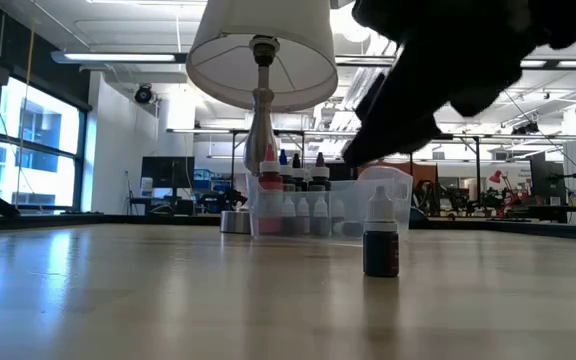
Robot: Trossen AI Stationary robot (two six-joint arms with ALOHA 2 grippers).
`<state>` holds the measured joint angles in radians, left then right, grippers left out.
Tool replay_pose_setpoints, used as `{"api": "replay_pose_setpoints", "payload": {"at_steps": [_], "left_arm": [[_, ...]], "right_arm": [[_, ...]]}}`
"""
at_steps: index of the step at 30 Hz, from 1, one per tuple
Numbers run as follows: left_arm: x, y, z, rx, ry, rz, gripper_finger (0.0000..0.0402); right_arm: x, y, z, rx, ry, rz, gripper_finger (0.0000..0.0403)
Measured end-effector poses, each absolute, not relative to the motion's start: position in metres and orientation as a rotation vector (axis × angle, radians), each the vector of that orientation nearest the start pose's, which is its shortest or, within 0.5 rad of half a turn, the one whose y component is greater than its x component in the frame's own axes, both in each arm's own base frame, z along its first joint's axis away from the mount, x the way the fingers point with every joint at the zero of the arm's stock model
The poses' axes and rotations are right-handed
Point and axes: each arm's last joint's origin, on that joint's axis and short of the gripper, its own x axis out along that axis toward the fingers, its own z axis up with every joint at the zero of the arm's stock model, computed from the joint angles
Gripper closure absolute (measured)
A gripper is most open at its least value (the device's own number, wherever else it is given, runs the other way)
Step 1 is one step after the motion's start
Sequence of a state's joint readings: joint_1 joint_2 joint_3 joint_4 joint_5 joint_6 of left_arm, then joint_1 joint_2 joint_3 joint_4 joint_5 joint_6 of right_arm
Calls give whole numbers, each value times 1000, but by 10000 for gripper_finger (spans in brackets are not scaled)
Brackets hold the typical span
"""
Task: Pick & Place food coloring
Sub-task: Put the top small violet food coloring bottle into the transparent bin
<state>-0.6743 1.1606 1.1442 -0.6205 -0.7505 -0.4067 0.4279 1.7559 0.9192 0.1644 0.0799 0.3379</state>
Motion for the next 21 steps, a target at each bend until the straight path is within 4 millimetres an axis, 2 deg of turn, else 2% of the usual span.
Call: {"api": "replay_pose_setpoints", "payload": {"at_steps": [8, 14, 17, 21], "left_arm": [[194, -130, 349, 15, 456, 165, 302], [194, -130, 348, 15, 457, 164, 302], [194, -130, 348, 15, 457, 164, 302], [194, -130, 348, 15, 458, 164, 302]], "right_arm": [[328, 147, 134, 168, 759, 225, 272], [328, 147, 129, 126, 771, 233, 276], [328, 146, 129, 124, 770, 231, 293], [331, 140, 129, 172, 774, 204, 341]]}}
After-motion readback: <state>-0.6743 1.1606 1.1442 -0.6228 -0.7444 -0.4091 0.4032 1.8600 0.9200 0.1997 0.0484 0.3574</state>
